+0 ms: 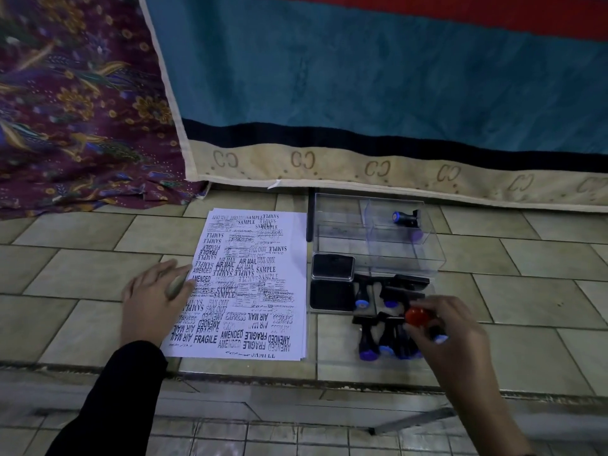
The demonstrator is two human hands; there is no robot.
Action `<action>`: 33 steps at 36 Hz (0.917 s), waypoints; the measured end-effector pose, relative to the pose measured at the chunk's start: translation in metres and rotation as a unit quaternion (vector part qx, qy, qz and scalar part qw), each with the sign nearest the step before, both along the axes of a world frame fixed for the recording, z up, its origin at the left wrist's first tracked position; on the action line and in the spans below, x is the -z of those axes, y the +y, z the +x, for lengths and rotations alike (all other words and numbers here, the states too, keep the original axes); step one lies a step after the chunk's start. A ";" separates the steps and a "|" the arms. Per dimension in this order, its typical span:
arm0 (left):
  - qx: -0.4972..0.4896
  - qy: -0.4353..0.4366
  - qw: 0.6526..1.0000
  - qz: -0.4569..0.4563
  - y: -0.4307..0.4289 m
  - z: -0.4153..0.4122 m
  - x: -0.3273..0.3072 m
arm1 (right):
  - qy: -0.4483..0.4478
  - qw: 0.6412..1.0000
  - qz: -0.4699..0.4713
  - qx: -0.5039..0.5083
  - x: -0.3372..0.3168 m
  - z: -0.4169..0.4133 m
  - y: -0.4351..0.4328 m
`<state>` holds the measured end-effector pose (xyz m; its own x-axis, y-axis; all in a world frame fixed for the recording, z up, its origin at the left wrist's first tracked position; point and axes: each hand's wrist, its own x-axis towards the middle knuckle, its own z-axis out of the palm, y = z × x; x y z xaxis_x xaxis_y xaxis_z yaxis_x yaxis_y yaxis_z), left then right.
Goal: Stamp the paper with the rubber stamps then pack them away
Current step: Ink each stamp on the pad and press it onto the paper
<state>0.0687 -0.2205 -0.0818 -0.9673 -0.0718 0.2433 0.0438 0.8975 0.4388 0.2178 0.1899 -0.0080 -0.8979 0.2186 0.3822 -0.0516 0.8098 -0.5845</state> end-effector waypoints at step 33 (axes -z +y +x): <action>0.000 -0.012 1.000 0.010 0.003 0.003 -0.006 | -0.074 0.996 0.053 -0.016 0.007 0.017 0.000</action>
